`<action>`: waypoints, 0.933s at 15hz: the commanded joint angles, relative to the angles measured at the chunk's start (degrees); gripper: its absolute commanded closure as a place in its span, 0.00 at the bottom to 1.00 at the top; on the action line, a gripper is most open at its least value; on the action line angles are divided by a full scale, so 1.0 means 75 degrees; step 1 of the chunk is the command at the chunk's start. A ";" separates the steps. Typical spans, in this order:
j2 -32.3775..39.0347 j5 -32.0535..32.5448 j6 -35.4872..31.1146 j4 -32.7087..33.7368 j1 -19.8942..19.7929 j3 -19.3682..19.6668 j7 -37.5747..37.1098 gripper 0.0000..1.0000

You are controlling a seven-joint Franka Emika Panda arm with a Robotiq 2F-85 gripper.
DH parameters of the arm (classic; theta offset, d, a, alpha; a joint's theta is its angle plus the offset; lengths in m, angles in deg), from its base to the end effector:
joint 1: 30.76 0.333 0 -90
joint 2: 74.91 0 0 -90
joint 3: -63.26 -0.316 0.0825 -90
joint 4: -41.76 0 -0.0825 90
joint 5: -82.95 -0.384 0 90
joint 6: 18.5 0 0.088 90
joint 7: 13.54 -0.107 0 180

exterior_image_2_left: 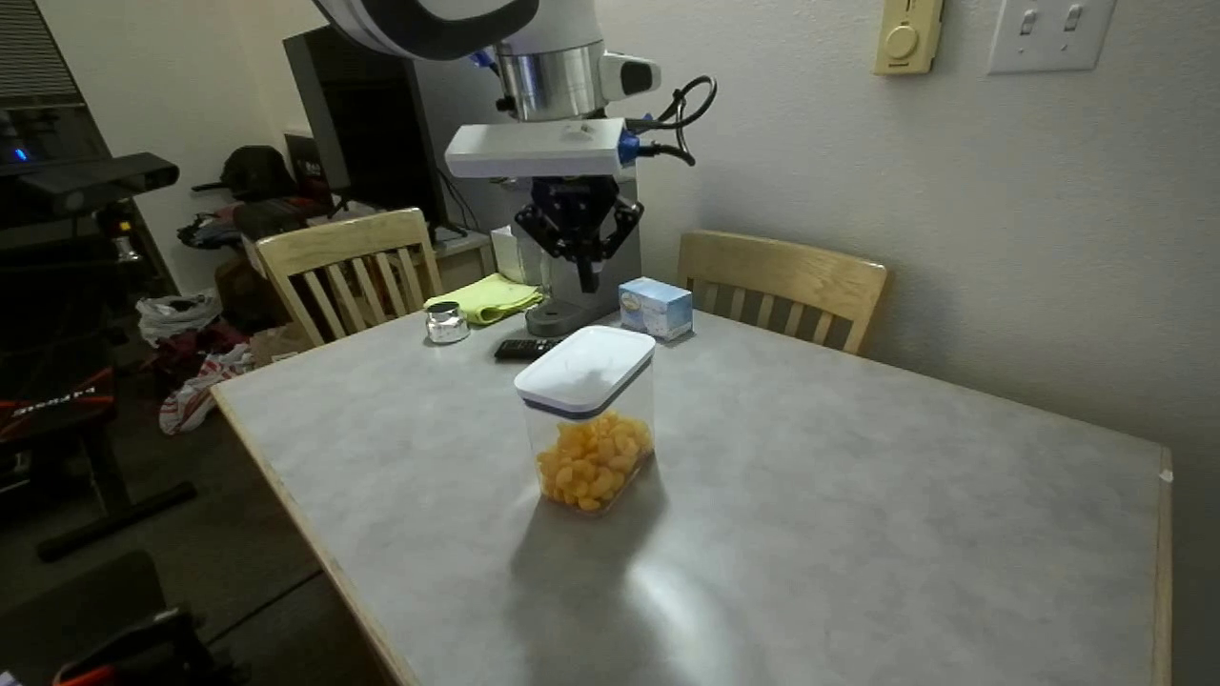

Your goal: Pick up the white lid and put it on the table. Pick up the white lid and put it back on the container.

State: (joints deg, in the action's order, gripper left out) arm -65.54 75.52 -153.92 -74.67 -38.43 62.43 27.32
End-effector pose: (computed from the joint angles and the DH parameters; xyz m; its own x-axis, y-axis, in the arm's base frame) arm 0.5932 -0.0698 0.3829 0.8559 0.4799 0.1927 0.4847 -0.8743 0.0249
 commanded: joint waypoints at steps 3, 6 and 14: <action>-0.0302 -0.0238 -0.0054 -0.0155 0.0041 0.0039 0.0271 0.75; -0.0294 -0.0514 0.0263 -0.0102 -0.0009 0.0034 0.0561 0.61; -0.0174 -0.0349 0.0141 0.0007 0.0091 0.0081 0.0267 0.61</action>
State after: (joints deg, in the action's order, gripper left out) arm -66.83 72.94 -153.02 -74.71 -38.30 62.48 29.34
